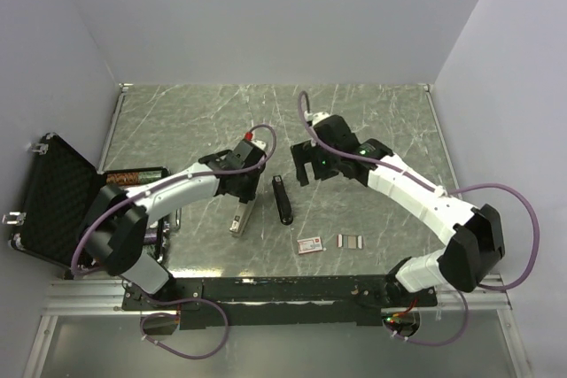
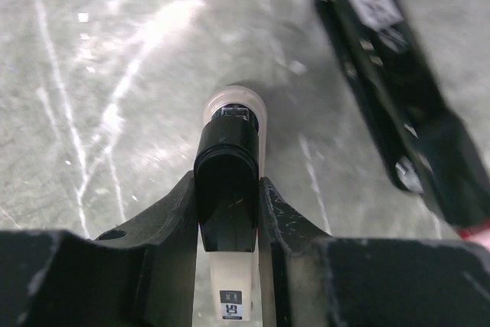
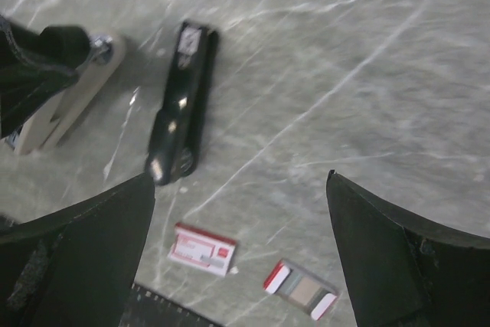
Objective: Unload the staples from the stapler
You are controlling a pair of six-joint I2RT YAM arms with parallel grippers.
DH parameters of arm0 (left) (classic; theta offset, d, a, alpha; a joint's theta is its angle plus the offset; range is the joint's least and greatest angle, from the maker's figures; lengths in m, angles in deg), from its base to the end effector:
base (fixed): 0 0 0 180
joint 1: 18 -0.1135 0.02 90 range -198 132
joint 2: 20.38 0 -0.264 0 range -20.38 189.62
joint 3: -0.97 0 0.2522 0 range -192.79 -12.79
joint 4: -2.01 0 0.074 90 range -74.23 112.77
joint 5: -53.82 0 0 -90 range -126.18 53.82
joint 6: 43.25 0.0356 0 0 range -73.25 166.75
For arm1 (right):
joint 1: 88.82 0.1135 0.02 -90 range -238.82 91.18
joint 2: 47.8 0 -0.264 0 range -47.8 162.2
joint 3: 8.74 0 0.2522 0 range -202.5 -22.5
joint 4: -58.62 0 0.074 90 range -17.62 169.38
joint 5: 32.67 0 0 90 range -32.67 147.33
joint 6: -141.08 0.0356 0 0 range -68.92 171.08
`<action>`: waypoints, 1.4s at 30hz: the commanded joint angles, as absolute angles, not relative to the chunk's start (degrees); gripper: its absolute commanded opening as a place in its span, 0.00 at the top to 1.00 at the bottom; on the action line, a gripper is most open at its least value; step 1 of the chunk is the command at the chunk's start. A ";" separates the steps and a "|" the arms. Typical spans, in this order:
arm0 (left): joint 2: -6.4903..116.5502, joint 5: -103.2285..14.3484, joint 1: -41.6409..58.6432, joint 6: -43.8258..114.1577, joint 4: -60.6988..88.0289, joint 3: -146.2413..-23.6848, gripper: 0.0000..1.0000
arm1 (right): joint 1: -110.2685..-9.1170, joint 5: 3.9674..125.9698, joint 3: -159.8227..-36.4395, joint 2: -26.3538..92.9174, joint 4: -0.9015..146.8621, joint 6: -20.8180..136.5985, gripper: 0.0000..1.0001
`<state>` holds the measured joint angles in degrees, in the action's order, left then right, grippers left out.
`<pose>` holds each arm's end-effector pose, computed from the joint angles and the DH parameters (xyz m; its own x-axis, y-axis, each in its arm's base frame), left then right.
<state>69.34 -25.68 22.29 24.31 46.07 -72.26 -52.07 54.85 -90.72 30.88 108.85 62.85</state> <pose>0.2438 -0.1982 0.2110 -0.8305 0.2121 -0.5150 0.2710 0.9617 -0.0410 0.2371 0.1751 0.3068 -0.6901 -0.2610 -0.6750 -0.4426 0.8901 0.1084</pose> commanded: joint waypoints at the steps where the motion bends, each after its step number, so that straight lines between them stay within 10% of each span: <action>1: 62.08 -30.90 24.97 27.84 45.13 -71.16 0.99 | -49.89 61.71 -90.44 31.92 110.09 61.97 0.01; 26: 48.36 -23.08 26.39 29.78 45.65 -64.39 0.99 | -42.33 55.92 -92.37 48.44 104.82 77.62 0.10; 42: 43.88 -22.03 26.47 29.52 45.13 -63.86 1.00 | -41.89 55.48 -96.85 54.77 107.28 75.69 0.40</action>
<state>47.63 -23.78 26.29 29.95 47.76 -63.56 -42.36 56.35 -94.55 53.93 106.30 76.09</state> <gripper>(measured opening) 0.333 0.625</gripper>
